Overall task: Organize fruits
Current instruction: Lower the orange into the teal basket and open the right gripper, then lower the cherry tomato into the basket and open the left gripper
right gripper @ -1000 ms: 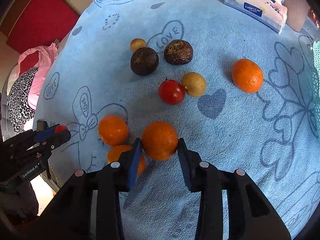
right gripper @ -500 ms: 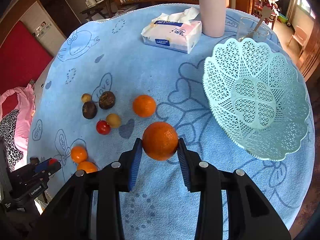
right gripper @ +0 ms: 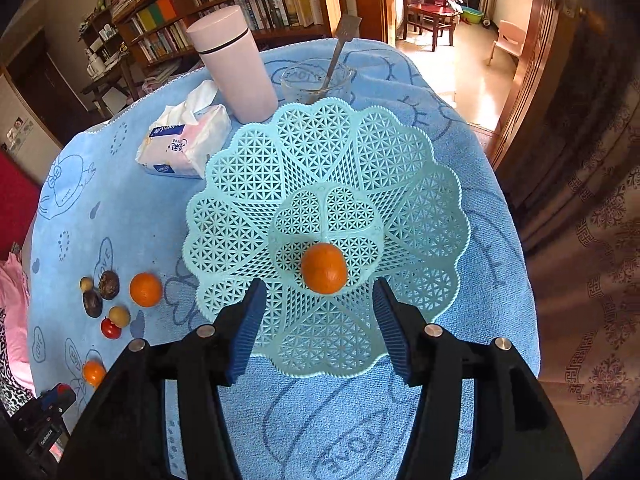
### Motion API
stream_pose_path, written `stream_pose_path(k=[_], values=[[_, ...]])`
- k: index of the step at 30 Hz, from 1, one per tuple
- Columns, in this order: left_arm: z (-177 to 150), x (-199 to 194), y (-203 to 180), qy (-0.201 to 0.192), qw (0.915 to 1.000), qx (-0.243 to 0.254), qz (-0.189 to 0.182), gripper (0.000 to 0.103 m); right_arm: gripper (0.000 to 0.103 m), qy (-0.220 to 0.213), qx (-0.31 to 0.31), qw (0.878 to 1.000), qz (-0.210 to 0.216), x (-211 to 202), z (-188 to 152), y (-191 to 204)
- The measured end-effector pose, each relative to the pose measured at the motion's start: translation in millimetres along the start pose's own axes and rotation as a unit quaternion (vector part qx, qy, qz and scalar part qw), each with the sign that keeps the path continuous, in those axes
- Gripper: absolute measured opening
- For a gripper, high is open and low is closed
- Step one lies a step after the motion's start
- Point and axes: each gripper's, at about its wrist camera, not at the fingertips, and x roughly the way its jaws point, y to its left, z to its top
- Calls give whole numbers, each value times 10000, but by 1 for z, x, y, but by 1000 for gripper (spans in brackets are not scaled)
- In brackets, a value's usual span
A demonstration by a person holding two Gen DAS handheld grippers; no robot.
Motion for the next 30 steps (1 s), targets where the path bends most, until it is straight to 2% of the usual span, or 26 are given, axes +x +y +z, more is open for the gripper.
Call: stream_pose_path(k=[6, 12, 21, 27, 28, 29, 30], values=[[14, -4, -31, -94, 9996, 255, -104, 31, 57, 47, 182, 9998, 49, -14, -20, -25], [36, -3, -86, -198, 9964, 746, -339, 31, 57, 73, 378, 9992, 43, -32, -43, -53], [62, 13, -195, -225, 9829, 1647, -798, 31, 57, 123, 664, 9977, -109, -55, -75, -101], [73, 26, -250, -194, 9727, 2067, -1035, 31, 57, 171, 984, 9946, -285, -64, -97, -134], [75, 27, -256, -196, 9717, 2111, -1043, 32, 57, 163, 1057, 9937, -321, -66, -100, -139], [77, 27, -261, -197, 9716, 2118, -1038, 41, 57, 153, 1135, 9928, -349, -68, -103, -145], [79, 27, -264, -199, 9720, 2096, -1043, 58, 57, 146, 1207, 9919, -373, -70, -105, -150]])
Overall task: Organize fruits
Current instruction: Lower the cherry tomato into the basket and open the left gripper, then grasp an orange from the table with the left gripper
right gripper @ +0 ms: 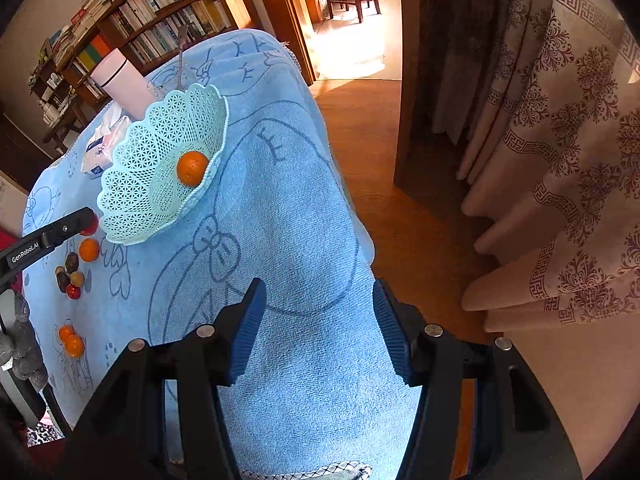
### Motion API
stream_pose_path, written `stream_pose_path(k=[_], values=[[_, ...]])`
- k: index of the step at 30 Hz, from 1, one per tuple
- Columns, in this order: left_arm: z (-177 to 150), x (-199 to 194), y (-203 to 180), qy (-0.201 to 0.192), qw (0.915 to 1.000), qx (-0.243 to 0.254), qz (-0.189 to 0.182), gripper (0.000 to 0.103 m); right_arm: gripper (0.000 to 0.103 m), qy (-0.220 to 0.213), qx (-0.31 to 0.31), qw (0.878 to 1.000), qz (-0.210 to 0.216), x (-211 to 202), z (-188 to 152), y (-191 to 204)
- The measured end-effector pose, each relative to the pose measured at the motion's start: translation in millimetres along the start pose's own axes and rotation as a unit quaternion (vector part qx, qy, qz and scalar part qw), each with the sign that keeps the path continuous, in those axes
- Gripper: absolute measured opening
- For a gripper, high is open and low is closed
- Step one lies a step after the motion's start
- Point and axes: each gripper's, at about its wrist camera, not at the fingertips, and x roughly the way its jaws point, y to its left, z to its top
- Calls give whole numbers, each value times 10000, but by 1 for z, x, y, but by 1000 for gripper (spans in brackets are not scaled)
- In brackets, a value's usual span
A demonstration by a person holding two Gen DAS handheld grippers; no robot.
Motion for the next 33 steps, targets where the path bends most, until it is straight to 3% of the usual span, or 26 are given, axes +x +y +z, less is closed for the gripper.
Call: stream_pose_path(k=[2, 6, 13, 27, 33], values=[[5, -2, 0, -62, 9999, -98, 6, 69, 58, -2, 107, 9999, -25, 0, -2, -7], [0, -7, 8, -60, 9998, -190, 59, 69, 59, 48, 147, 9999, 16, 3, -5, -7], [-33, -21, 55, 89, 9968, -731, 321, 69, 59, 90, -335, 9991, 228, 10, -2, 32], [-129, -55, 156, 343, 9752, -1983, 925, 69, 59, 330, -1170, 9908, 596, 24, -18, 111], [-158, -64, 183, 423, 9664, -2292, 1083, 69, 65, 384, -1315, 9882, 683, 28, -23, 132]])
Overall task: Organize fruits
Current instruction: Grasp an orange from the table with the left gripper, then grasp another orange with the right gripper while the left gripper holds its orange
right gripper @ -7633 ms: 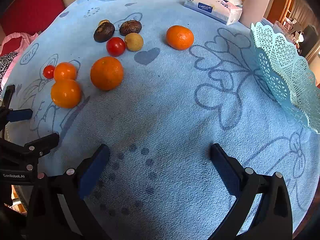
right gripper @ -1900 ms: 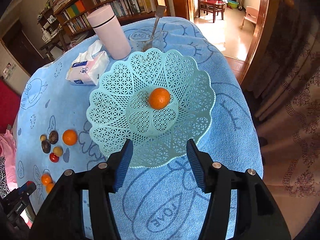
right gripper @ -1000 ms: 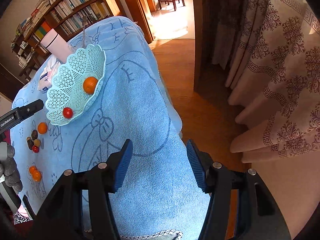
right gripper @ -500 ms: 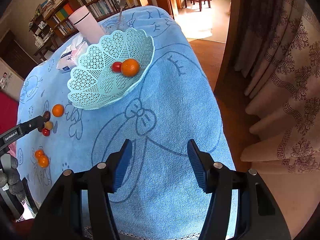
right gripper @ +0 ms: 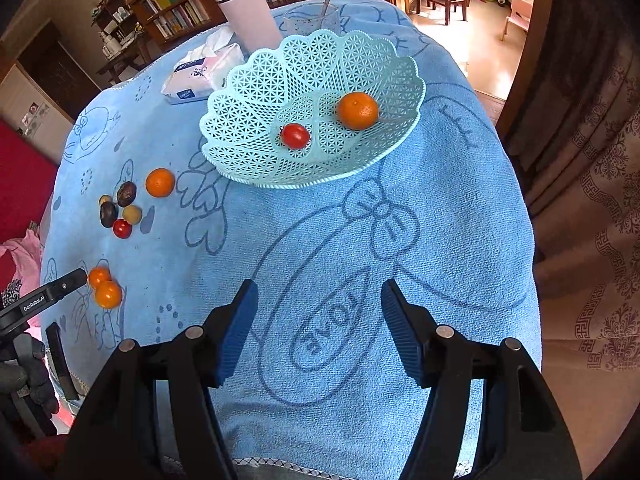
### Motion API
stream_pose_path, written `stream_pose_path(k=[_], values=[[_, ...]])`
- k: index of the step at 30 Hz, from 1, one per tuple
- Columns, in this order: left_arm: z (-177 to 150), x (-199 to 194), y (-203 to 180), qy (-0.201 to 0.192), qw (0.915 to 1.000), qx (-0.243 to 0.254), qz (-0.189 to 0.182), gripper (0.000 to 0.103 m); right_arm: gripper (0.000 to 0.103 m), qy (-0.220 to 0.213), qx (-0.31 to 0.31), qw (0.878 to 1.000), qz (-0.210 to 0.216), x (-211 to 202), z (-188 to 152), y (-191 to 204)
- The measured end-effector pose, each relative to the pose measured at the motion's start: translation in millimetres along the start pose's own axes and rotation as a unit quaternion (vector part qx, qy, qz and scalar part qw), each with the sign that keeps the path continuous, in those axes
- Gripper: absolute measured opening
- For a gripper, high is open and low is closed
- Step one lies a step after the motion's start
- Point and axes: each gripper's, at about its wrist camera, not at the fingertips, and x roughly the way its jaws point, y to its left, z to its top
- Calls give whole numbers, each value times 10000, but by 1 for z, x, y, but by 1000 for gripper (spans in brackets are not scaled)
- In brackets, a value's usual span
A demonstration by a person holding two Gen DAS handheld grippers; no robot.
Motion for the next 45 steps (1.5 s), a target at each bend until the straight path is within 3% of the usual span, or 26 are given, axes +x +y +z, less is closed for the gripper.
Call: stream_pose_path(k=[13, 19, 21, 23, 28, 36, 45], values=[[-4, 25, 31, 213, 9995, -248, 58, 68, 65, 135, -165, 9998, -48, 7, -5, 19], [6, 43, 32, 375, 9976, -504, -299, 57, 65, 180, -120, 9996, -182, 6, -10, 13], [9, 48, 33, 383, 9974, -577, -203, 52, 65, 200, -107, 9995, -215, 6, -11, 12], [10, 51, 37, 408, 9970, -632, -170, 40, 65, 216, -106, 9994, -230, 6, -13, 12], [5, 44, 46, 366, 9973, -619, -177, 40, 65, 265, -230, 9992, -166, 10, -13, 24], [-2, 10, 79, 84, 9982, -571, 158, 40, 65, 492, -1021, 9928, 396, 30, -12, 93], [-12, -24, 110, -202, 9971, -470, 567, 40, 65, 921, -2107, 9676, 1045, 65, -20, 197]])
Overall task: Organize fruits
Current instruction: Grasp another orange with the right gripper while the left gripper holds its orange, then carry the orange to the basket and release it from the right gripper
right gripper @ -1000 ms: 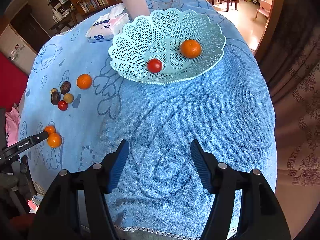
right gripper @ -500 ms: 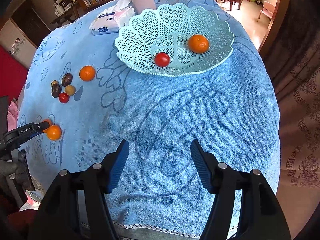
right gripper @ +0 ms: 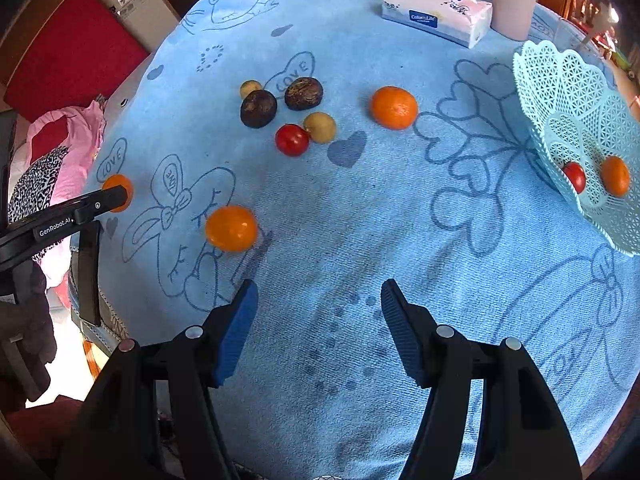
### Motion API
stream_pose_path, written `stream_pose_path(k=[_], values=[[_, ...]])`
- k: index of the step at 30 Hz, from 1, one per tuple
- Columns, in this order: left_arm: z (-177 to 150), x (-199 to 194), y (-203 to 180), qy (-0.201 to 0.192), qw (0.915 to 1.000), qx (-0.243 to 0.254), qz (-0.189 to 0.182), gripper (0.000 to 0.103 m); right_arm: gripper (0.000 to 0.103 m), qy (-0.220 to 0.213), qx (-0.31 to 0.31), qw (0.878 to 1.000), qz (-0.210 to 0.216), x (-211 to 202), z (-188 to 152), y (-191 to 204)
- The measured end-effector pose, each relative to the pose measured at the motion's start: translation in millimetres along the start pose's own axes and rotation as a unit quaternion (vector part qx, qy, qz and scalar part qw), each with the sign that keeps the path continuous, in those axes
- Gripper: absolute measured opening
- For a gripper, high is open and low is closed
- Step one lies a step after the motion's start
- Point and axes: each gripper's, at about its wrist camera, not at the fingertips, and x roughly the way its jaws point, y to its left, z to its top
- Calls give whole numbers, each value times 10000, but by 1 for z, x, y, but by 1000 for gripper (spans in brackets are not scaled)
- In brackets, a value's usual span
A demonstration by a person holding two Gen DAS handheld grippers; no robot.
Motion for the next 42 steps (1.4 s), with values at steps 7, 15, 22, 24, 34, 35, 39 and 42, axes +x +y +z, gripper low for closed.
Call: stream_pose_path(k=[7, 15, 22, 24, 34, 35, 39, 42], values=[[-4, -13, 16, -110, 9998, 137, 119, 40, 65, 178, -381, 9990, 150, 43, 27, 50], [-3, -5, 33, -24, 9999, 62, 90, 41, 48, 415, -458, 9981, 5, 73, 35, 64], [-23, 12, 56, 372, 9982, -447, -161, 50, 46, 338, -388, 9987, 45, 53, 23, 49], [-29, 16, 55, 451, 9974, -524, -197, 56, 46, 316, -231, 9992, 50, 46, 20, 38], [-39, 42, 37, 645, 9956, -594, -325, 55, 46, 224, 68, 9997, -75, 19, 4, 9], [-39, 46, 37, 668, 9954, -601, -320, 52, 46, 211, 73, 9997, -89, 16, 3, 7], [-40, 53, 35, 698, 9950, -623, -339, 41, 46, 103, 156, 9997, -150, 1, -1, -4], [-37, 50, 30, 665, 9956, -585, -315, 41, 46, -28, 315, 9994, -170, -11, -2, -14]])
